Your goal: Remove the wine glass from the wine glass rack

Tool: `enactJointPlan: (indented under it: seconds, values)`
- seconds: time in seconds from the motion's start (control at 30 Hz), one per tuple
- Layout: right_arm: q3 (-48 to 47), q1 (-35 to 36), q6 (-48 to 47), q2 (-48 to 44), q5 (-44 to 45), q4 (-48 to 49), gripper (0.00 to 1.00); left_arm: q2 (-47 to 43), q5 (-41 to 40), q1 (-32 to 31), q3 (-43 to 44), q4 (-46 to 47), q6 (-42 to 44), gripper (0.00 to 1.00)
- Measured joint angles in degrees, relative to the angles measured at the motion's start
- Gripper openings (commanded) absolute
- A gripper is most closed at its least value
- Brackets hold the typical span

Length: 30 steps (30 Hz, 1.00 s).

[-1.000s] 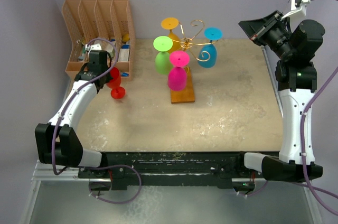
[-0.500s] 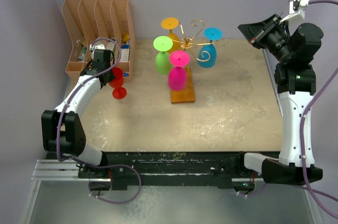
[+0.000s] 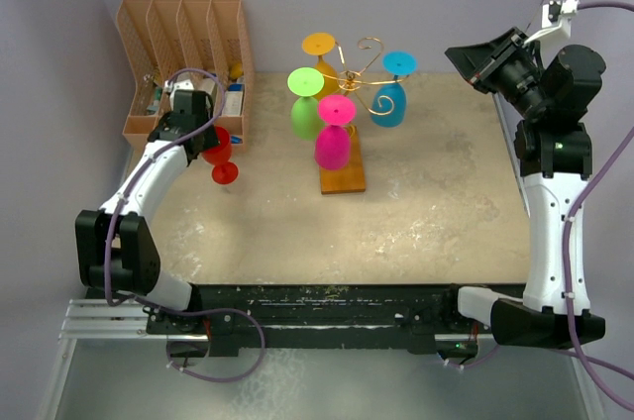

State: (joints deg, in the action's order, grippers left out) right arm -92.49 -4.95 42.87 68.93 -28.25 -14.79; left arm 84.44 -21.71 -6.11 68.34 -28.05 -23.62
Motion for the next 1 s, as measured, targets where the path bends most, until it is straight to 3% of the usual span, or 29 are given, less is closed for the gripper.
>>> enactJointPlan:
  seconds: [0.17,0.43,0.67,1.0]
  values:
    - [0.0,0.0,0.7,0.7,0.0,-0.6,0.40,-9.6,-1.6,0.0,-0.5,-0.6,0.0,0.62]
    - [3.7,-1.1,6.6,7.7,-4.6,1.7,0.39,-27.6,-3.2,0.0,-5.2,2.0,-1.5,0.63]
    - [3.6,-1.2,9.5,16.2,-7.5,2.9,0.39,-28.3,-1.4,-0.9,-6.6,3.0,-2.3,0.63]
    - [-3.6,-1.2,8.0,22.5,-8.9,2.0,0.36,-28.4,0.5,-1.2,-7.1,3.2,-2.4,0.64]
